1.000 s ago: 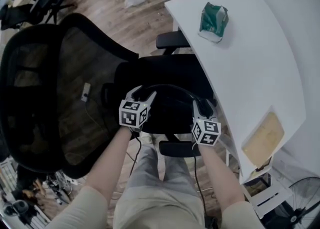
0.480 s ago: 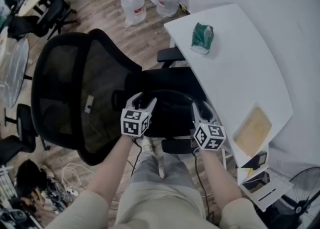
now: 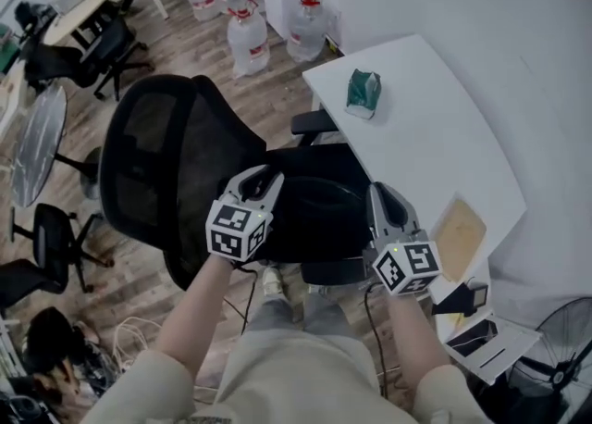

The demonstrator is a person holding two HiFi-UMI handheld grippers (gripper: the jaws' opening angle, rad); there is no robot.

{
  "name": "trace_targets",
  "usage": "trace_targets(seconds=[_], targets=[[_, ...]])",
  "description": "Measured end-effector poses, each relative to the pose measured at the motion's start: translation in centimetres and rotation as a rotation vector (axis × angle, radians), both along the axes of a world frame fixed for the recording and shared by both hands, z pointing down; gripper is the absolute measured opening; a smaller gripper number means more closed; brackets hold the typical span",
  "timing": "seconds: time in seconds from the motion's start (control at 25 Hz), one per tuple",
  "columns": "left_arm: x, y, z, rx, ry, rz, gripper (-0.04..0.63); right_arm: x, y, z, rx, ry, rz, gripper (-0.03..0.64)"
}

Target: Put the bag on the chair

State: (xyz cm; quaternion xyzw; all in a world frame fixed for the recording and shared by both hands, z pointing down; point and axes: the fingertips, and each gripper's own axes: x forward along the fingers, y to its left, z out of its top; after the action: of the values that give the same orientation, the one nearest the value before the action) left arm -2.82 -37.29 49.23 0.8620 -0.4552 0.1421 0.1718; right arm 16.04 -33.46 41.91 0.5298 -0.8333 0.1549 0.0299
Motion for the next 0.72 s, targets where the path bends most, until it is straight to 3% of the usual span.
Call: trace_targets(seconds=[0.32,0.48,0.72], targets=[[-0.8,3.2,-9.2,0.149,-0.002,-0.008,0.075,-0.5,3.5,-8.9,0.131,-0.005,-0.052,0.026],[-0.4,5.3,-12.7,0.212,-0.061,0.041,0.075,-0.4,5.3,-12.0,0.183,0.025,-0.059,0.023],[1.2,8.5,-16.7,0.332,-0.067,0.154,0.064,0.1,7.6,-16.1,0.267,0.027,-0.044,0.021]])
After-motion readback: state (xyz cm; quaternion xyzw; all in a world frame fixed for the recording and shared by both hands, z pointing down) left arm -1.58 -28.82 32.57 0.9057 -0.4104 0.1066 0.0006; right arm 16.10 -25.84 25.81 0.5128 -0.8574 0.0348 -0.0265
